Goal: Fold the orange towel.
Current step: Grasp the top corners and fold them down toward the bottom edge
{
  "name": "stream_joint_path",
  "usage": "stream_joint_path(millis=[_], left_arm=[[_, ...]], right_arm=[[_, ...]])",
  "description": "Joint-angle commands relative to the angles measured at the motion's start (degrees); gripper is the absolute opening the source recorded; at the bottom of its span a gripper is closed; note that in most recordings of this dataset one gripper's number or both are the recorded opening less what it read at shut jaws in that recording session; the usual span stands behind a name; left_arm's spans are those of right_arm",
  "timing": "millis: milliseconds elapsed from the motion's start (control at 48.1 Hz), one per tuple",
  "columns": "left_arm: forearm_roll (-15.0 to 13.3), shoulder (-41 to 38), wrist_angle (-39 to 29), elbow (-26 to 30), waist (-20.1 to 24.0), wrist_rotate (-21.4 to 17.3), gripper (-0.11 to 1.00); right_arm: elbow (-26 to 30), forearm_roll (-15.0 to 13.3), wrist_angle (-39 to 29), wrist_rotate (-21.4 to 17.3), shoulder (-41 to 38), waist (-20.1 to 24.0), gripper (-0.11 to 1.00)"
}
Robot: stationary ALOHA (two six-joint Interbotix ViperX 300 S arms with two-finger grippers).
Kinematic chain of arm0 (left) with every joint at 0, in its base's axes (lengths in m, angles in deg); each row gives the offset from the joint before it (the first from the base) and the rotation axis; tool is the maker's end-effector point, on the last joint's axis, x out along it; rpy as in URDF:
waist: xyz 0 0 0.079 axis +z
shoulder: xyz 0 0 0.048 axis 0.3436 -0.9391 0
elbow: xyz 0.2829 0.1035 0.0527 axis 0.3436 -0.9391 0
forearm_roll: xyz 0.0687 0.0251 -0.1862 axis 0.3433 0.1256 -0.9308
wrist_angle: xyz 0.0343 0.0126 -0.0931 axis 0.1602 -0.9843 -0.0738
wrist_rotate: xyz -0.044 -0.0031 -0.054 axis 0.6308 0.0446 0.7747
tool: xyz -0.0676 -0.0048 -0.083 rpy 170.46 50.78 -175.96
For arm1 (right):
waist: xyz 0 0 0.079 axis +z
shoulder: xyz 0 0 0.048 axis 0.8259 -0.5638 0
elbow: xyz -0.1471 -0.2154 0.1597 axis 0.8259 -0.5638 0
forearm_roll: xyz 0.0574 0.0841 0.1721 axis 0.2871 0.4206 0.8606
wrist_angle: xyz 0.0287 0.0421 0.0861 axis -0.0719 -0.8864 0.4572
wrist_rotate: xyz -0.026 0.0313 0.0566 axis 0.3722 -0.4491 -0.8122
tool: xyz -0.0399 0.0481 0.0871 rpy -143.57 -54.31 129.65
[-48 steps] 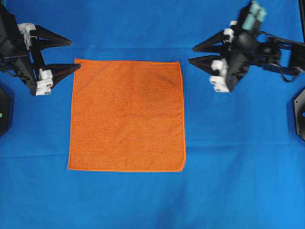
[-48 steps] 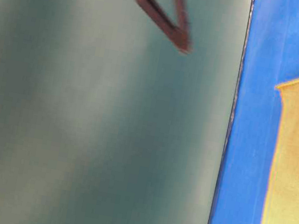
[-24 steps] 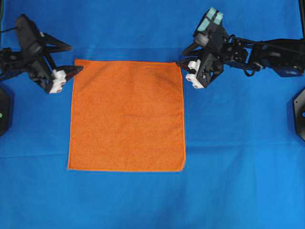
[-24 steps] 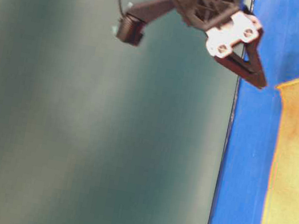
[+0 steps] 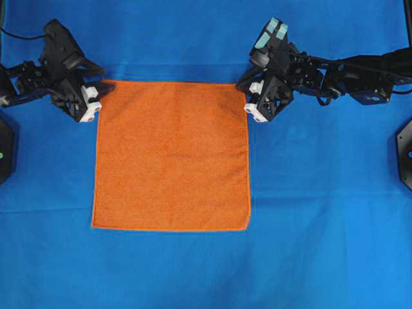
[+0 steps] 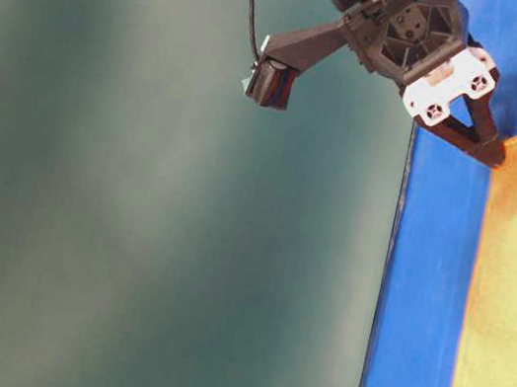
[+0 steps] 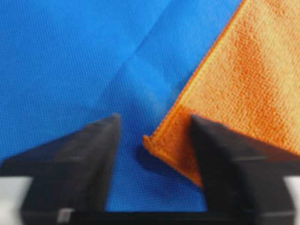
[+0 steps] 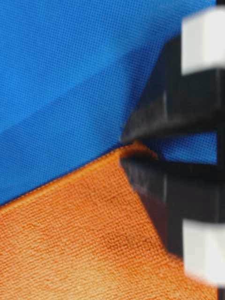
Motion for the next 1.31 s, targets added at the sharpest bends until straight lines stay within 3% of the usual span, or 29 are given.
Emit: stream_joint_path(millis=[0,42,146,416,957,1289], left_arm=[[-0.09,0.53,0.00,0.35,-0.97,-0.26,0.32],[-0.09,0.53,0.00,0.35,-1.32,-0.35,0.21],[-0.09,0.53,0.00,0.26,-2.02,-0.62,0.02],[-0.09,1.67,-1.14,0.53,-2.46,-0.79,0.02],[-0.09,11.60,-12.30,2.11,-2.99,-1.67,0.01],[-0.09,17.40,-19.86,0.88,-12.74,-1.23,0.02]], right_arm=[[0.97,-0.18,0.26,0.18,0.97,-0.18,0.11],[0.88,-0.26,0.44,0.18,0.97,-0.09,0.02],[0.97,-0.35,0.53,0.18,0.88,0.18,0.01],[0.97,-0.35,0.35,0.09,1.32,0.18,0.01],[0.53,-0.35,-1.93,-0.18,6.24,0.79,0.01],[0.00,0.79,-6.94,-0.62,10.20,7.38,0.01]])
